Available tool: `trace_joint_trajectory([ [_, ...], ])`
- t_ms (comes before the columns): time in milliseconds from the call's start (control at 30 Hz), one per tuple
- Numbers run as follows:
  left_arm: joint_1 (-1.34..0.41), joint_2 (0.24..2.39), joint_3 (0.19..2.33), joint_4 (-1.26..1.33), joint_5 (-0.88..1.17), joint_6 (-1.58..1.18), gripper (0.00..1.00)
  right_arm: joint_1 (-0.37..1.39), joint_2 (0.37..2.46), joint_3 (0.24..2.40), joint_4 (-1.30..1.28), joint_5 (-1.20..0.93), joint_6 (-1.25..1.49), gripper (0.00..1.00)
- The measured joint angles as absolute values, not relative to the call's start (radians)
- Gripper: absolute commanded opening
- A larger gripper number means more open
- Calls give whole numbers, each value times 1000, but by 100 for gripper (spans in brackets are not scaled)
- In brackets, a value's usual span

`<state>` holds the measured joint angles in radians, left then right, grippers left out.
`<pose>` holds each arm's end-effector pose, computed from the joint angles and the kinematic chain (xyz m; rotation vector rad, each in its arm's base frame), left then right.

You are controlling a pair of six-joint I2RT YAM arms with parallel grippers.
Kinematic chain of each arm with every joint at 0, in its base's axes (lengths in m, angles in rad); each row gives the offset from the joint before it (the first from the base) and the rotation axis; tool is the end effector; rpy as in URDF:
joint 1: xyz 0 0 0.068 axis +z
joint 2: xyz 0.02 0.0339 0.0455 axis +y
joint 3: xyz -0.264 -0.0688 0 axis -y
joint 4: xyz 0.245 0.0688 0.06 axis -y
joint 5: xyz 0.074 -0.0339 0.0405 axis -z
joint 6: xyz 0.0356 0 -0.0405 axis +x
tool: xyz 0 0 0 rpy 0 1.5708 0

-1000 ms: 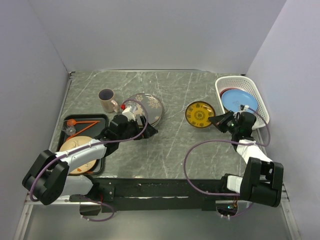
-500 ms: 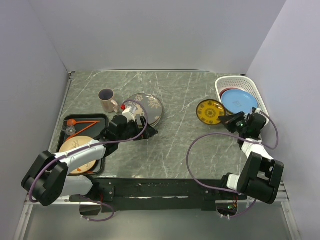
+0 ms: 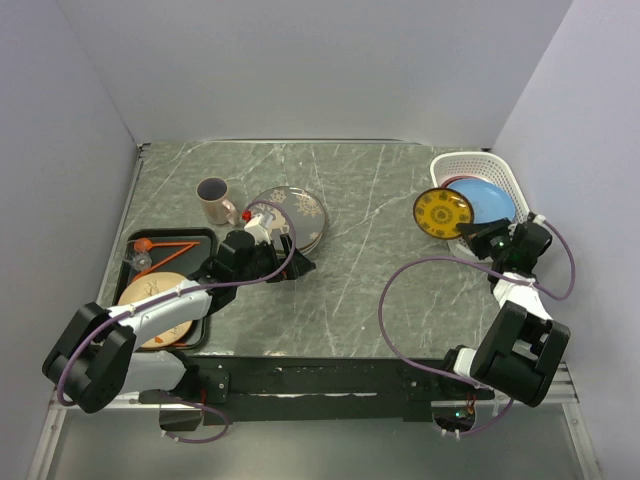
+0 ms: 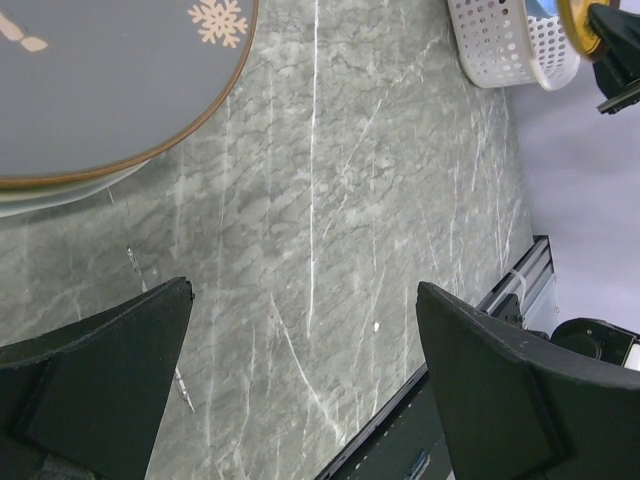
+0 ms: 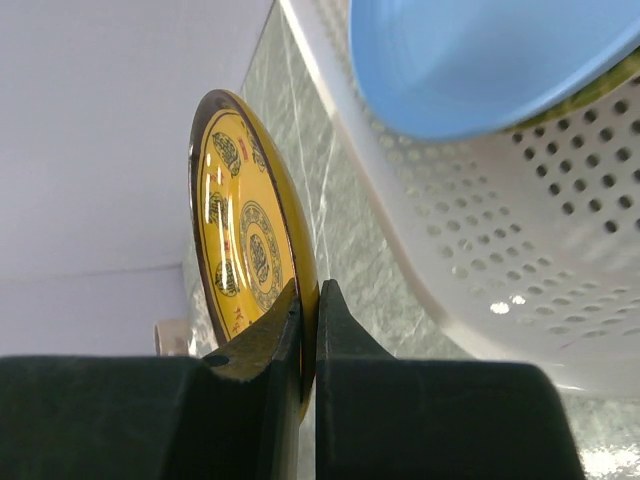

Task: Place the plates into the plastic bin on the countertop
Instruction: Place the plate in the plastic bin.

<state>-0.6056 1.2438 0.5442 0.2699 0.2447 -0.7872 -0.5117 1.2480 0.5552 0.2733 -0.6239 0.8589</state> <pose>0.2088 -0.1551 0.2064 -0.0262 2.1751 -1.0973 0.2343 -0.1077 0.2116 0.9229 1.7771 0.8423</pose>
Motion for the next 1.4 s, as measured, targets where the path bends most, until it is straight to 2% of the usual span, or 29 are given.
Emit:
trace_joint_trajectory([
  [500, -606, 1190, 544, 234, 234, -777, 99, -621, 1246, 564, 268, -512, 950, 0],
  [1400, -606, 1190, 544, 231, 225, -770, 99, -653, 1247, 558, 342, -391, 1048, 0],
])
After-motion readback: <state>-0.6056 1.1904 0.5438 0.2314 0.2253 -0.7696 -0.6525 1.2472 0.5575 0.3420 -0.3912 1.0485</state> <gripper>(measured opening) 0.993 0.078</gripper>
